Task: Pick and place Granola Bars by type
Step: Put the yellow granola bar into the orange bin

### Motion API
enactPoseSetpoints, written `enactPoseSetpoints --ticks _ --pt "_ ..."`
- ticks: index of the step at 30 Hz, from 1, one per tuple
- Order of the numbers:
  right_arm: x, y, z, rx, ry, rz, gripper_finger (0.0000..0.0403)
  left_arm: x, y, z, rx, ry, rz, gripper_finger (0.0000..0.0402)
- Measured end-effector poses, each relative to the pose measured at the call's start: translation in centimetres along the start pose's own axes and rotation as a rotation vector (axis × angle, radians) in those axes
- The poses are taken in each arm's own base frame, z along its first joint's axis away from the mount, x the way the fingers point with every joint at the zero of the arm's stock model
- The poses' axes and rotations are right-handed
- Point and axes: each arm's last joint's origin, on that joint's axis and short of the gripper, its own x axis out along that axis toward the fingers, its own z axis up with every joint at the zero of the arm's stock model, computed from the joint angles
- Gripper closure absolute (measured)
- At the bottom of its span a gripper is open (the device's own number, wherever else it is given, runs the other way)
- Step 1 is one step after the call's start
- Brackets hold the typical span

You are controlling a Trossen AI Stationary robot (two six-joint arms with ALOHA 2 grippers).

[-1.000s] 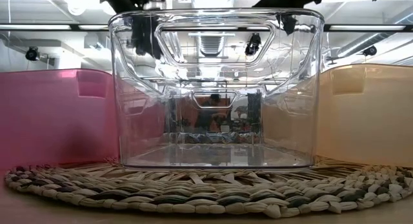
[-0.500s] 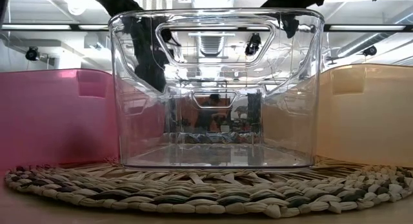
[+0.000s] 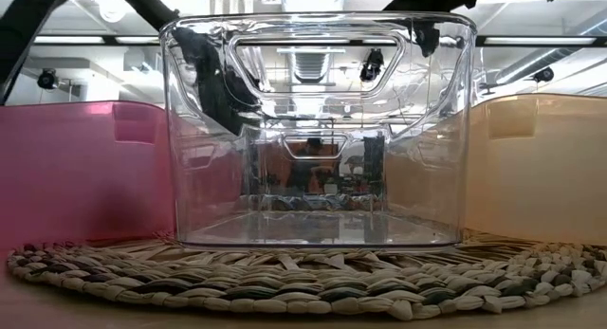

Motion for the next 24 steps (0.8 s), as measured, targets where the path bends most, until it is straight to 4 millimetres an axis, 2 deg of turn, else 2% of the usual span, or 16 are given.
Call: enactPoseSetpoints --ticks 12,24 --pt "0.0 0.0 0.0 0.002 0.000 0.000 0.0394 3.1 1.1 -0.3 -0.020 0.082 -0.004 0.0246" --pt "0.0 -0.1 0.0 0.009 -0.011 -0.027 0.0394 4.2 1.5 -0.4 -0.021 0.108 0.033 0.0246"
